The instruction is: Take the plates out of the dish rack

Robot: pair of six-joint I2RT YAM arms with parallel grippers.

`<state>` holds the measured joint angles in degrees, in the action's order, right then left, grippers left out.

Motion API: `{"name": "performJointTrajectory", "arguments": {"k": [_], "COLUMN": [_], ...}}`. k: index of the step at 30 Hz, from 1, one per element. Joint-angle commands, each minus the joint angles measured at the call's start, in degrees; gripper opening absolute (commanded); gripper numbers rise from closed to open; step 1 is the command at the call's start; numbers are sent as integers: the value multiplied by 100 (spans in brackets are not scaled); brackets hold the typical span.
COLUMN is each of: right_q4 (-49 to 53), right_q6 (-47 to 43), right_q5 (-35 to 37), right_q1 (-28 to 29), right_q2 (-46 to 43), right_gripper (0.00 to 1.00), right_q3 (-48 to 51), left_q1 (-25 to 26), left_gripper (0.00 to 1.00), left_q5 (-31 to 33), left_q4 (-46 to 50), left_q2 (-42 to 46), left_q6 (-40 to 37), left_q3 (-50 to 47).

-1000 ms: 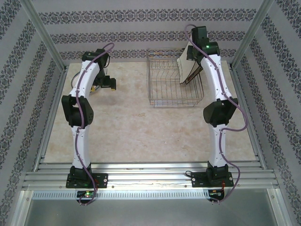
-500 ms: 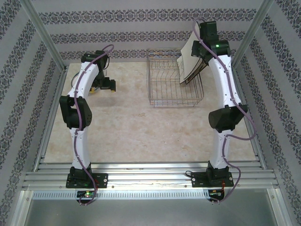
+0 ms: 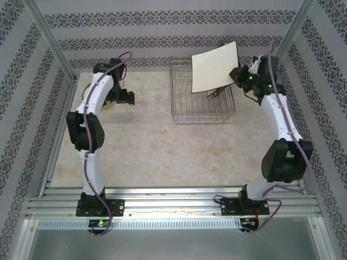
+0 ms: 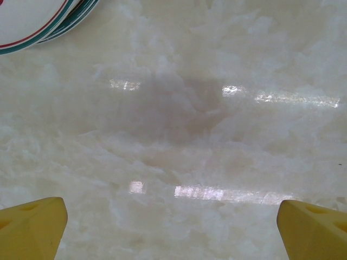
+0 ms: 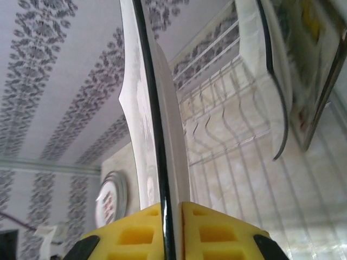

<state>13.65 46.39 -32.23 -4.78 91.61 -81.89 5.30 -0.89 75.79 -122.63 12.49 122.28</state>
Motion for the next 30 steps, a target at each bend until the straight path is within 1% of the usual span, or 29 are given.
{"name": "performJointTrajectory", "arguments": {"k": [1,4,6,11,18,23,24,26,28,30], "right_q4": [-2722,-3641,-4236,-5003,-5060,-5128,-5155,-5235,-5345,-5340], "right_q6": [961,1471,1785,2186,2217,2332,2383,2527,2685,2739], "right_q5": [-1320,-1468,-1440,-1298,-1171,-1104,-1095,-1101,-1221,-1411], "right_q1": [93,141,211,444,679,735,754,821,909,946], "right_q2": [-718,-1025,-1217,-1448,-1429,-1278,-1228,-1125,-977,-853], "right_gripper": [0,0,0,0,0,0,0,0,0,0], "right_q3": [690,1529,2076,2914,3258,3294,3300,3273,3213,3102], "left_q1": [63,66,70,73,72,115,119,124,128,128], "left_gripper": [100,100,100,100,100,100,100,100,100,100], "left_q5": [-7,-126,-132,-183,-162,-152,-297,-810,-1643,-2217], "left_q4": [-168,-294,-407,-611,-626,-807,-917,-1214,-1767,-2151], "left_q2": [352,414,465,625,768,1063,1137,1273,1462,1580], "left_q6": [102,118,173,176,174,196,237,318,397,628], "left_q3": [-165,-353,-502,-774,-719,-1001,-1122,-1418,-1870,-2151]}}
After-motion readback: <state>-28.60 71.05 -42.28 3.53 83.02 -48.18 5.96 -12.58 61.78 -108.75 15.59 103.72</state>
